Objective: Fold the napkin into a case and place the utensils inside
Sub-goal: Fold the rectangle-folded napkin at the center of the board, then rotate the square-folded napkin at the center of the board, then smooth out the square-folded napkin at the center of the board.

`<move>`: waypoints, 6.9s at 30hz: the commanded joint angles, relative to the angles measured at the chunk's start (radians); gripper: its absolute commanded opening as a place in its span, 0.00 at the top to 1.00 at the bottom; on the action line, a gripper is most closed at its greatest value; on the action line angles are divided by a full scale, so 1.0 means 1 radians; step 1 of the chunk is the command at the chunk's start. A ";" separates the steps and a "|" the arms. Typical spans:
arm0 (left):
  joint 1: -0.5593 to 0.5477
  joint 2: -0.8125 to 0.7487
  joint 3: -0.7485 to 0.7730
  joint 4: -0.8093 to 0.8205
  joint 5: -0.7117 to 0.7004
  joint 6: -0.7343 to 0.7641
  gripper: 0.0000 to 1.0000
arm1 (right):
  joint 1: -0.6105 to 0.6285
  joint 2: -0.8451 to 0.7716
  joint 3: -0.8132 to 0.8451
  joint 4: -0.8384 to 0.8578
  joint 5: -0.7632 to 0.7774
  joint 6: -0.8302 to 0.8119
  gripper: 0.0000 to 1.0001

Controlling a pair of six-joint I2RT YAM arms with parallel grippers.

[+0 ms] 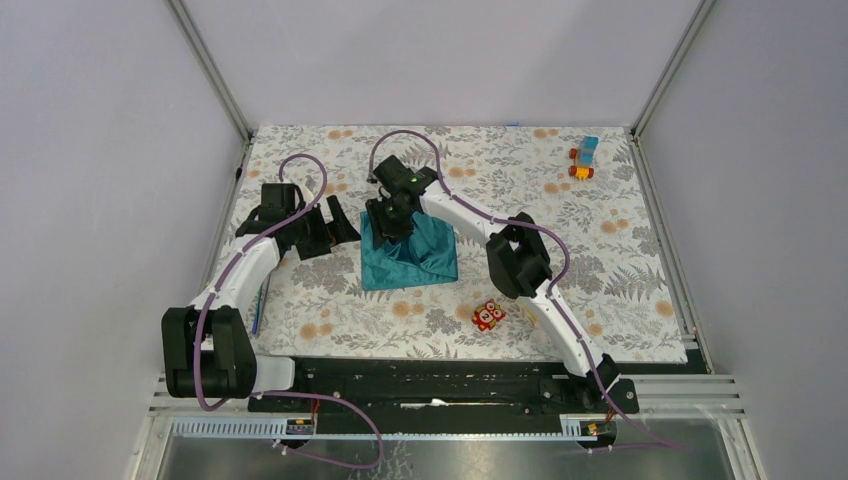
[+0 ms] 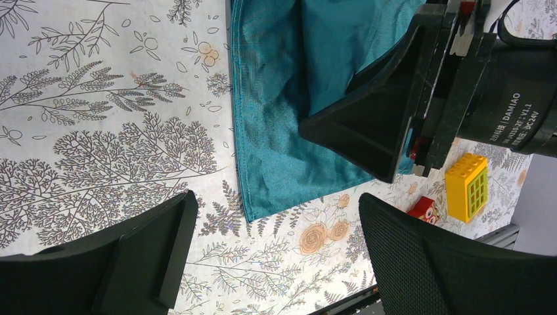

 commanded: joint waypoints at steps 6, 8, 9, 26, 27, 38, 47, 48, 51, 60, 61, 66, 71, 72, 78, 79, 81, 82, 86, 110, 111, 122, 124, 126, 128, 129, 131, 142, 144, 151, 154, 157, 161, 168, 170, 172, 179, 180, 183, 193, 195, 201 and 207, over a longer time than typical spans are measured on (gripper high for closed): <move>0.006 0.010 -0.005 0.043 0.014 -0.002 0.01 | 0.010 -0.145 0.002 -0.107 0.124 0.034 0.26; 0.006 0.012 -0.005 0.043 0.009 -0.002 0.01 | 0.009 -0.183 -0.025 -0.104 0.136 0.028 0.20; 0.006 0.014 -0.006 0.043 0.007 -0.002 0.01 | 0.010 -0.199 -0.036 -0.101 0.141 0.025 0.17; 0.006 0.019 -0.005 0.038 -0.029 -0.002 0.01 | -0.163 -0.294 -0.419 0.404 -0.137 0.211 0.04; 0.006 0.018 -0.007 0.037 -0.031 -0.002 0.01 | -0.163 -0.278 -0.409 0.405 -0.154 0.205 0.06; 0.006 0.064 -0.017 0.058 0.058 -0.022 0.02 | -0.174 -0.333 -0.520 0.357 -0.140 0.034 0.08; 0.006 -0.038 -0.137 0.119 0.181 -0.151 0.01 | -0.176 -0.329 -0.609 0.451 -0.255 0.052 0.14; 0.006 -0.049 -0.141 0.113 0.176 -0.151 0.01 | -0.177 -0.326 -0.615 0.467 -0.270 0.064 0.17; 0.006 -0.072 -0.154 0.089 0.152 -0.144 0.01 | -0.176 -0.320 -0.635 0.509 -0.324 0.083 0.26; 0.006 -0.125 -0.238 0.148 0.123 -0.238 0.01 | -0.151 -0.291 -0.639 0.595 -0.464 0.105 0.38; 0.006 -0.130 -0.244 0.151 0.115 -0.245 0.01 | -0.143 -0.294 -0.637 0.596 -0.474 0.098 0.38; 0.006 -0.166 -0.244 0.141 0.078 -0.261 0.01 | -0.108 -0.310 -0.664 0.597 -0.528 0.093 0.39; 0.006 -0.188 -0.233 0.135 0.044 -0.274 0.01 | -0.067 -0.358 -0.772 0.658 -0.581 0.131 0.40; 0.006 -0.184 -0.229 0.135 0.043 -0.273 0.01 | -0.062 -0.373 -0.793 0.664 -0.586 0.133 0.40; 0.004 -0.092 -0.156 0.110 0.045 -0.231 0.01 | -0.065 -0.492 -0.863 0.658 -0.542 0.108 0.35; 0.002 -0.073 -0.134 0.103 0.031 -0.214 0.01 | -0.067 -0.516 -0.870 0.646 -0.513 0.100 0.34; -0.009 -0.025 -0.085 0.092 0.002 -0.186 0.03 | -0.081 -0.567 -0.890 0.609 -0.425 0.090 0.33; -0.019 0.007 -0.054 0.080 -0.005 -0.171 0.04 | -0.091 -0.595 -0.906 0.587 -0.363 0.088 0.32; -0.057 0.130 0.023 0.041 -0.042 -0.139 0.15 | -0.126 -0.698 -1.017 0.527 -0.208 0.100 0.33; -0.181 -0.040 -0.080 0.132 -0.210 -0.278 0.30 | -0.235 -0.700 -1.386 0.764 0.120 0.230 0.97; -0.178 -0.040 -0.066 0.125 -0.207 -0.278 0.30 | -0.251 -0.683 -1.365 0.764 0.116 0.221 0.97; -0.092 0.271 0.265 0.101 -0.105 -0.210 0.11 | -0.438 -0.446 -0.937 0.548 0.114 0.000 0.85; -0.084 0.379 0.367 0.075 -0.143 -0.167 0.10 | -0.438 -0.438 -0.865 0.491 0.077 -0.032 0.80; -0.074 0.506 0.484 0.035 -0.141 -0.126 0.08 | -0.436 -0.480 -0.879 0.502 0.016 -0.021 0.72; -0.067 0.625 0.607 -0.032 -0.110 -0.091 0.06 | -0.434 -0.541 -0.936 0.537 -0.041 -0.009 0.64; -0.070 0.667 0.647 -0.035 -0.080 -0.070 0.04 | -0.434 -0.568 -0.967 0.547 -0.059 -0.001 0.61; -0.070 0.730 0.702 -0.034 -0.075 -0.050 0.01 | -0.433 -0.616 -1.030 0.570 -0.106 0.015 0.59; -0.071 0.752 0.527 0.049 0.010 -0.115 0.03 | -0.402 -0.782 -1.237 0.632 -0.180 0.042 0.57; -0.073 0.704 0.414 0.103 0.045 -0.157 0.04 | -0.398 -0.794 -1.250 0.640 -0.190 0.048 0.57; -0.111 0.364 -0.027 0.287 0.088 -0.295 0.05 | -0.395 -0.803 -1.277 0.640 -0.205 0.045 0.57; -0.111 0.199 -0.091 0.237 0.054 -0.277 0.03 | -0.394 -0.803 -1.290 0.640 -0.213 0.046 0.57; -0.111 0.115 -0.089 0.115 0.009 -0.230 0.01 | -0.389 -0.798 -1.294 0.640 -0.218 0.045 0.56; -0.111 0.056 -0.113 0.059 -0.015 -0.218 0.05 | -0.380 -0.780 -1.293 0.646 -0.238 0.058 0.52; -0.122 0.048 -0.186 0.114 0.059 -0.232 0.43 | -0.384 -0.744 -1.318 0.702 -0.264 0.154 0.37; -0.130 0.057 -0.196 0.121 0.061 -0.230 0.49 | -0.387 -0.731 -1.330 0.723 -0.275 0.174 0.36; -0.132 0.056 -0.206 0.126 0.048 -0.228 0.53 | -0.388 -0.724 -1.340 0.738 -0.285 0.182 0.37; -0.132 0.074 -0.232 0.169 0.051 -0.234 0.60 | -0.388 -0.715 -1.348 0.753 -0.293 0.186 0.37; -0.133 0.079 -0.232 0.176 0.051 -0.236 0.60 | -0.388 -0.715 -1.348 0.754 -0.291 0.186 0.37; -0.134 0.088 -0.240 0.195 0.055 -0.240 0.61 | -0.388 -0.708 -1.348 0.756 -0.293 0.186 0.37; -0.133 0.108 -0.245 0.215 0.063 -0.233 0.72 | -0.387 -0.705 -1.351 0.761 -0.296 0.185 0.37; -0.134 0.103 -0.243 0.214 0.063 -0.231 0.83 | -0.388 -0.705 -1.352 0.762 -0.296 0.185 0.37; -0.133 0.078 -0.209 0.199 0.048 -0.227 0.98 | -0.385 -0.703 -1.362 0.764 -0.305 0.191 0.37; -0.133 0.078 -0.185 0.174 0.038 -0.211 1.00 | -0.380 -0.701 -1.365 0.764 -0.311 0.195 0.38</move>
